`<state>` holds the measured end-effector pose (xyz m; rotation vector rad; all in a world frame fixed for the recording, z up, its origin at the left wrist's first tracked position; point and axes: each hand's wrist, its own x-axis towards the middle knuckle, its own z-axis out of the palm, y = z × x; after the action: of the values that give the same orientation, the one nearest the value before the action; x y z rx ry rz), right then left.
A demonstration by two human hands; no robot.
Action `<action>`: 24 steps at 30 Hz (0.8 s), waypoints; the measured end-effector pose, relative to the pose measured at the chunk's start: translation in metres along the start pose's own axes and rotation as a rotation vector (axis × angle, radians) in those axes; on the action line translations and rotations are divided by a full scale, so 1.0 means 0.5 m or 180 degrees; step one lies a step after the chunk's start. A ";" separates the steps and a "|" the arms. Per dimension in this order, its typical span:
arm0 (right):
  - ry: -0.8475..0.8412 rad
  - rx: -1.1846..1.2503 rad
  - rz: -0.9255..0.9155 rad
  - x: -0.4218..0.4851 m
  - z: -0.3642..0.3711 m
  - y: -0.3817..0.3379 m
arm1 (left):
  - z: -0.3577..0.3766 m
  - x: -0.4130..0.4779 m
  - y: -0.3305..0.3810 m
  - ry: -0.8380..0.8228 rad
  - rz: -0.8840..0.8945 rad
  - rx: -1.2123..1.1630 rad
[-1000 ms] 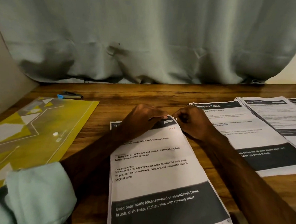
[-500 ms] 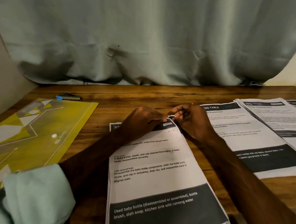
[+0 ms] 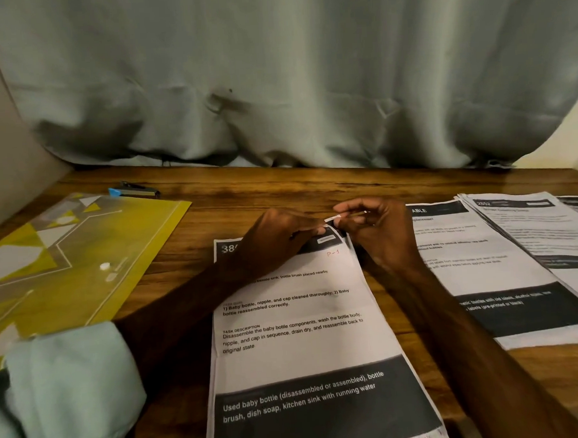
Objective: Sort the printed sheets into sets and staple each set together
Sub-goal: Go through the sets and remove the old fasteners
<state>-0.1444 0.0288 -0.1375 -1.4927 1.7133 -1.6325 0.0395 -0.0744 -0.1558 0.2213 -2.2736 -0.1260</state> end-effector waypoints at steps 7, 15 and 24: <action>-0.0048 0.0218 -0.0044 -0.007 -0.003 -0.016 | 0.006 0.001 -0.003 0.0145 -0.0292 0.0054; 0.0019 0.0385 0.0030 -0.004 -0.005 -0.014 | -0.005 0.002 -0.001 0.0031 0.0032 0.0012; 0.0048 0.0438 0.0318 0.008 -0.013 0.010 | -0.009 0.004 -0.007 -0.0097 0.0249 0.0024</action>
<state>-0.1533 0.0278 -0.1385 -1.3133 1.6204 -1.6769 0.0421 -0.0782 -0.1519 0.1349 -2.3100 -0.0806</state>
